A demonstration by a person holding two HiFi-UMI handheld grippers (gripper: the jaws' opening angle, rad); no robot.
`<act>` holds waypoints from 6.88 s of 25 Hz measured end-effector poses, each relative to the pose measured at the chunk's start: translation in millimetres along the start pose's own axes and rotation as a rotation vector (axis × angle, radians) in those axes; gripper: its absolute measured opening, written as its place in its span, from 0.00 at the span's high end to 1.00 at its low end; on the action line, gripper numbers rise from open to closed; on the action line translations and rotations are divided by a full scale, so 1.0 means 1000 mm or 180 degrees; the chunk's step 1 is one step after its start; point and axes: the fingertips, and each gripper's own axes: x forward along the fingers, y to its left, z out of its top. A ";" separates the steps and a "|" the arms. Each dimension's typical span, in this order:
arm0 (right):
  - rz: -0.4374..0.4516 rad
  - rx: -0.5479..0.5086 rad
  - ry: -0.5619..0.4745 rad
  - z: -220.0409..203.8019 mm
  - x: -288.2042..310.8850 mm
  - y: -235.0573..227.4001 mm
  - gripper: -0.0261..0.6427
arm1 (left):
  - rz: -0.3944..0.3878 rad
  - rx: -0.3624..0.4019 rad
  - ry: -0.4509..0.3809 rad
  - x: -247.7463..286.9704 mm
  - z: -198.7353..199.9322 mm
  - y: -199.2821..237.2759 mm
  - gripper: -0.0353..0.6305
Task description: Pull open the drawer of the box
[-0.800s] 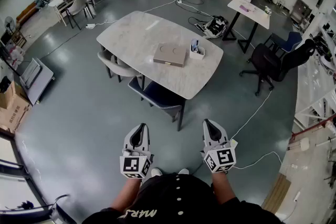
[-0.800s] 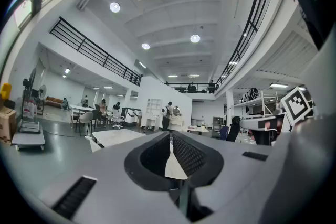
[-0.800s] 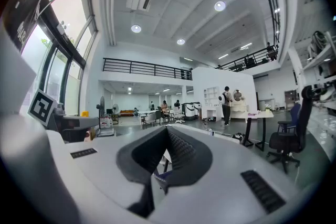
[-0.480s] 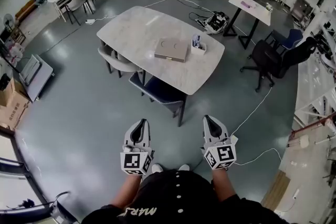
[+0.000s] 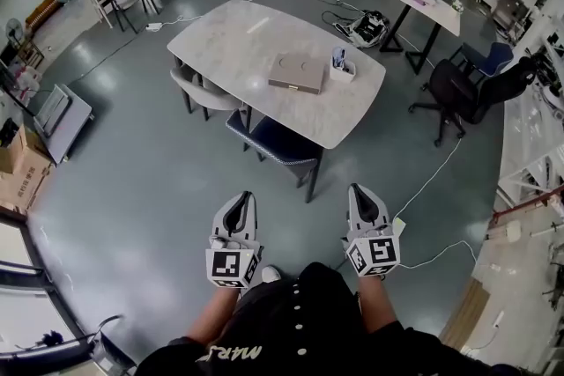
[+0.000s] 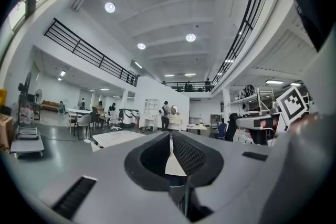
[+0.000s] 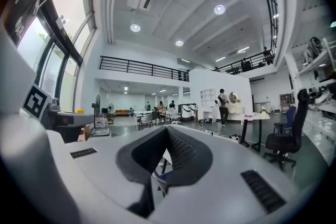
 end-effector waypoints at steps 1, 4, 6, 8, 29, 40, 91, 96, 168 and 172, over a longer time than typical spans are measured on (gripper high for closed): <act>-0.0012 0.0001 0.0005 -0.001 0.001 0.002 0.97 | -0.0024 0.0014 -0.0013 -0.001 0.000 0.002 0.91; -0.0045 0.0023 0.0017 -0.005 0.004 0.010 0.97 | -0.0072 0.0042 -0.0013 -0.002 0.001 0.009 0.91; -0.0059 0.0048 0.0041 -0.008 0.007 0.015 0.97 | -0.0072 0.0047 0.0019 -0.002 -0.001 0.015 0.91; -0.0060 0.0056 0.0070 -0.011 0.011 0.019 0.97 | -0.0073 0.0051 0.0036 0.000 -0.003 0.020 0.91; 0.0141 0.0104 0.0139 -0.022 0.192 -0.061 0.97 | -0.0053 0.0087 -0.0020 0.176 -0.004 0.068 0.91; 0.0342 0.0208 0.0182 -0.009 0.288 -0.127 0.96 | 0.0052 0.0252 -0.0140 0.281 0.020 0.074 0.91; 0.0329 0.3645 0.1924 -0.350 0.552 -0.126 0.87 | -0.0799 -0.0583 0.0877 0.439 -0.142 0.136 0.91; 0.0399 0.3814 0.1849 -0.352 0.561 -0.127 0.87 | -0.0784 -0.0622 0.0965 0.443 -0.154 0.136 0.91; 0.0446 0.4388 0.2300 -0.368 0.447 -0.040 0.92 | -0.0686 -0.0569 0.1104 0.399 -0.167 0.133 0.91; 0.0448 0.4379 0.2331 -0.372 0.446 -0.039 0.92 | -0.0691 -0.0565 0.1095 0.400 -0.167 0.132 0.91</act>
